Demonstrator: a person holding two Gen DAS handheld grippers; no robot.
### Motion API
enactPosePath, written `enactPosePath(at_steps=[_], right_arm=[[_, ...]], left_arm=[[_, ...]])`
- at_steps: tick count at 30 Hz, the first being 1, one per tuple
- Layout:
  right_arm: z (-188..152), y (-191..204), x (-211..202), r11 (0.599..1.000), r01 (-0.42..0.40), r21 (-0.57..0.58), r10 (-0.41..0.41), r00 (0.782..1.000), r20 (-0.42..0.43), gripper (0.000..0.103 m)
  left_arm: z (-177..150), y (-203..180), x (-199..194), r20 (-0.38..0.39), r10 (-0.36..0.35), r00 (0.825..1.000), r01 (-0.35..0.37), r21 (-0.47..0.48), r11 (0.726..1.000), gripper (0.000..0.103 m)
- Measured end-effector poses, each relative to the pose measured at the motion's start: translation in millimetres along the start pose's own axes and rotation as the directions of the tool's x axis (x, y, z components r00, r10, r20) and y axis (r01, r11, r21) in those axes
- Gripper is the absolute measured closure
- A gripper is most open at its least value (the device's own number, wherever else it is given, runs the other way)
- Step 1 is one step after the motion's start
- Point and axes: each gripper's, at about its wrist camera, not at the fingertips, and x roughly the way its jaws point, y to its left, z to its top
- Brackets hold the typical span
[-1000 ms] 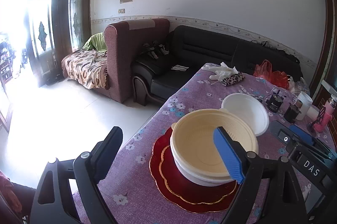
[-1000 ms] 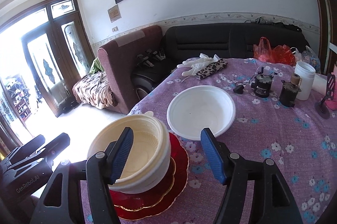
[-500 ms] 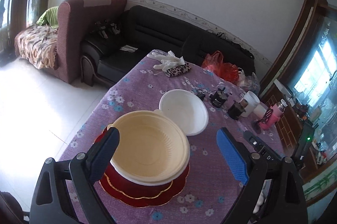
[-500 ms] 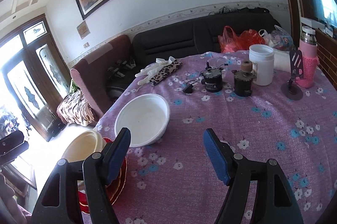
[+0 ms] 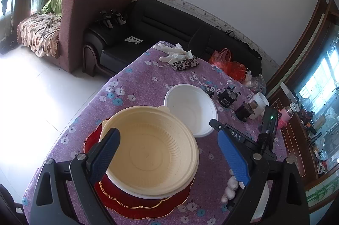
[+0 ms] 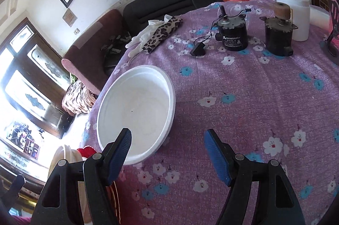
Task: Organize plates and bowls
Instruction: 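Withdraw both tools and move them to the white bowl on the table, then close both grippers on the rim of the white bowl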
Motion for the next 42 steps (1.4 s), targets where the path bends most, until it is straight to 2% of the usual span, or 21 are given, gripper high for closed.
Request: enactPosePath(at_steps=[3,4,7,11,14,17,19,21,24,31,34,35,36,37,38,39,42], right_arm=[[4.3,-0.8,19.6,1.000,0.017,0.019,-0.016,0.999,-0.032,0.027],[4.5,-2.4,24.5,0.999,0.016,0.029,-0.015,0.999,-0.043,0.031],[5.1,-8.3,36.2,0.998,-0.004,0.066,0.009,0.997,-0.077,0.064],[4.7,-15.5,39.7,0.996,-0.022,0.090,0.030,0.996,-0.085,0.066],[5.0,-22.3,37.1,0.992,-0.042,0.118,0.051,0.996,-0.077,0.066],[5.3,-27.7,34.5,0.989,-0.062,0.136,0.071,0.995,-0.063,0.066],[4.8,-31.2,32.7,0.986,-0.079,0.146,0.088,0.995,-0.053,0.066],[3.6,-33.2,31.5,0.985,-0.094,0.148,0.101,0.994,-0.043,0.066],[1.3,-34.4,30.5,0.985,-0.104,0.136,0.110,0.993,-0.036,0.066],[-0.3,-41.1,34.5,0.984,-0.126,0.129,0.131,0.991,-0.028,0.066],[-1.1,-44.5,36.1,0.982,-0.135,0.134,0.140,0.990,-0.027,0.066],[-1.8,-45.5,36.7,0.981,-0.140,0.137,0.145,0.989,-0.029,0.066],[-2.5,-45.7,37.2,0.980,-0.147,0.137,0.152,0.988,-0.031,0.067],[-3.0,-45.0,37.5,0.980,-0.152,0.132,0.158,0.987,-0.034,0.075],[-3.2,-43.8,38.1,0.979,-0.157,0.127,0.163,0.986,-0.038,0.085],[-3.3,-42.5,38.0,0.979,-0.164,0.124,0.170,0.985,-0.040,0.086],[-2.5,-39.7,32.4,0.983,-0.146,0.107,0.149,0.989,-0.023,0.086]], left_arm=[[-0.1,-3.6,4.4,0.002,0.005,1.000,-0.005,0.016,1.000,0.010],[-0.1,-5.1,5.9,0.002,0.006,1.000,-0.006,0.022,1.000,0.010],[2.9,-9.6,11.9,-0.008,0.007,1.000,-0.007,0.036,0.999,0.010],[28.1,-26.3,29.3,-0.035,0.020,0.999,-0.017,0.087,0.996,0.010],[56.8,-39.8,57.4,-0.085,0.023,0.996,-0.013,0.114,0.993,0.010],[80.4,-52.0,92.7,-0.143,0.056,0.988,-0.034,0.146,0.989,0.010],[90.4,-57.0,120.5,-0.214,0.060,0.975,-0.027,0.155,0.988,0.010],[95.9,-59.9,150.6,-0.297,0.062,0.953,-0.016,0.154,0.988,0.010],[97.9,-58.0,188.0,-0.384,0.117,0.916,-0.059,0.160,0.985,0.010],[96.4,-57.5,232.3,-0.458,0.214,0.863,-0.129,0.209,0.969,0.010],[91.4,-58.8,246.8,-0.494,0.253,0.832,-0.147,0.244,0.959,0.023],[88.8,-59.0,251.4,-0.511,0.257,0.820,-0.146,0.247,0.958,0.034],[85.4,-59.4,254.9,-0.532,0.257,0.807,-0.139,0.251,0.958,0.056],[81.3,-60.2,258.3,-0.553,0.253,0.794,-0.128,0.254,0.959,0.070],[76.8,-61.1,261.0,-0.573,0.255,0.779,-0.122,0.259,0.958,0.090],[74.0,-62.2,260.2,-0.571,0.266,0.777,-0.129,0.269,0.954,0.091],[74.6,-68.8,249.3,-0.540,0.257,0.801,-0.118,0.278,0.953,0.091]])
